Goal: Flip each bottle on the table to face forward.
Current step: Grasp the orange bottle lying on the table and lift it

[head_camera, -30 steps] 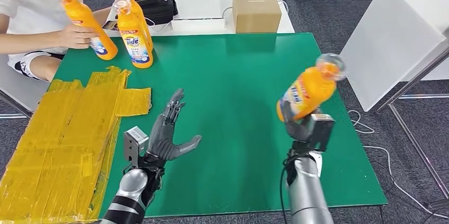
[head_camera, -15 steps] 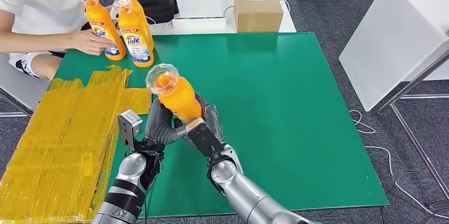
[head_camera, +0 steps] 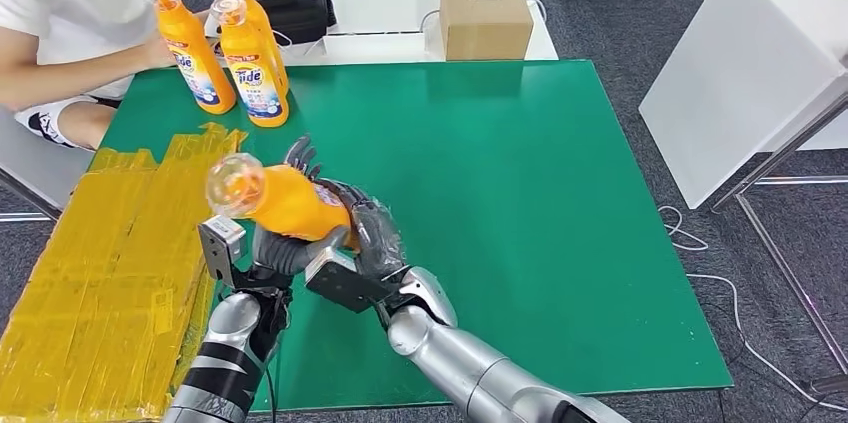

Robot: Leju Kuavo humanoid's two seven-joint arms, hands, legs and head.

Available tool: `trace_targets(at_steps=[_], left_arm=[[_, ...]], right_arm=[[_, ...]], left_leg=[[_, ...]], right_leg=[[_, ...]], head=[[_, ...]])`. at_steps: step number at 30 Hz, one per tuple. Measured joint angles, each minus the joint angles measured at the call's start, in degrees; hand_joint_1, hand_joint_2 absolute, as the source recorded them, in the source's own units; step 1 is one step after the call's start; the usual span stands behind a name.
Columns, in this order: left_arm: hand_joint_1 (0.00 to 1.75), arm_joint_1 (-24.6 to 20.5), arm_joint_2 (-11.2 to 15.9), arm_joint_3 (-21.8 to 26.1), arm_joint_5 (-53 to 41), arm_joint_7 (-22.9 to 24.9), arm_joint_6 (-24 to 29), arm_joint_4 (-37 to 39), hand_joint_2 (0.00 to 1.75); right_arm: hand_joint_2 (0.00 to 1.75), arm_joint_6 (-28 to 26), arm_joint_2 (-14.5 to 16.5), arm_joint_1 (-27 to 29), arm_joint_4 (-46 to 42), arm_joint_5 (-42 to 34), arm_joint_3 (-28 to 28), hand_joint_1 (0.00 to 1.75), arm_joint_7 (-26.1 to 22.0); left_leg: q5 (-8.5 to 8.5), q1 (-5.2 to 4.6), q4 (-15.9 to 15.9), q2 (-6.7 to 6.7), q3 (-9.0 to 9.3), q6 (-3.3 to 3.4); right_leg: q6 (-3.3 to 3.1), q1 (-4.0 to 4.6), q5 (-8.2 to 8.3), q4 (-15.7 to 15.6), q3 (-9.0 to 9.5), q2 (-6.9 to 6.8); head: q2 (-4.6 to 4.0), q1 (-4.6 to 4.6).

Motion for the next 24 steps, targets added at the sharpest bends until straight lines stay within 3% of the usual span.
trace_targets(at_steps=[3,4,11,16,17,20,21,24], left_arm=[[1.49,1.6,0.1,1.1,0.3,-0.2,1.6,-0.1,1.75],[1.75,2.0,0.1,1.3,0.4,-0.3,1.8,-0.2,1.75],[1.75,5.6,0.1,3.2,1.8,-0.6,2.4,-3.4,1.75],[1.75,8.5,0.1,3.8,1.8,-0.4,2.5,-6.5,1.75],[1.75,9.0,0.1,3.9,1.7,-0.3,2.5,-7.0,1.75],[1.75,9.7,0.0,4.0,1.7,-0.1,2.5,-8.1,1.75],[1.75,9.8,0.0,4.1,1.7,-0.1,2.5,-8.2,1.75],[1.75,9.8,0.0,4.1,1.7,-0.1,2.5,-8.2,1.75]], right_arm=[[1.75,-1.1,-0.3,-0.1,-0.1,4.3,2.4,1.75,1.6],[1.75,-1.2,-0.4,-0.1,-0.1,4.9,2.9,1.75,1.9],[1.75,-1.1,-0.4,0.9,-0.1,10.6,2.7,1.75,0.3],[1.75,2.7,-0.4,4.9,-2.2,16.4,-4.4,1.75,-5.0],[1.75,4.5,-0.5,6.2,-3.7,18.7,-6.9,1.65,-5.4],[1.75,8.3,-0.8,9.1,-7.8,23.9,-12.3,0.36,-5.6],[1.75,8.6,-0.8,9.4,-8.2,24.3,-12.8,0.02,-5.6],[1.75,8.7,-0.8,9.4,-8.2,24.4,-12.9,0.02,-5.6]], left_leg=[[0.0,0.0,0.0,-0.01,-0.02,0.0],[0.0,0.0,0.0,-0.03,-0.04,0.0],[0.0,-0.01,0.0,-0.02,-0.07,0.0],[-0.01,-0.01,0.0,-0.02,-0.1,0.0],[-0.01,-0.01,0.0,-0.03,-0.11,0.0],[-0.01,-0.01,0.0,-0.08,-0.15,0.0],[-0.01,-0.01,0.0,-0.09,-0.16,0.0],[-0.01,-0.01,0.0,-0.09,-0.16,0.0]], right_leg=[[0.0,0.0,0.0,0.0,-0.03,0.0],[0.0,0.0,0.0,0.0,-0.04,-0.01],[0.0,-0.02,0.0,0.0,-0.09,-0.01],[0.0,-0.02,0.0,0.0,-0.13,-0.01],[0.0,-0.02,0.0,0.0,-0.15,-0.02],[0.0,-0.02,-0.01,0.0,-0.16,-0.06],[0.0,-0.02,-0.01,0.0,-0.16,-0.07],[0.0,-0.02,-0.01,0.0,-0.16,-0.07]], head=[[0.0,0.0],[0.0,0.0],[0.0,0.01],[0.0,0.01],[0.0,0.01],[0.0,0.01],[0.0,0.01],[0.0,0.01]])
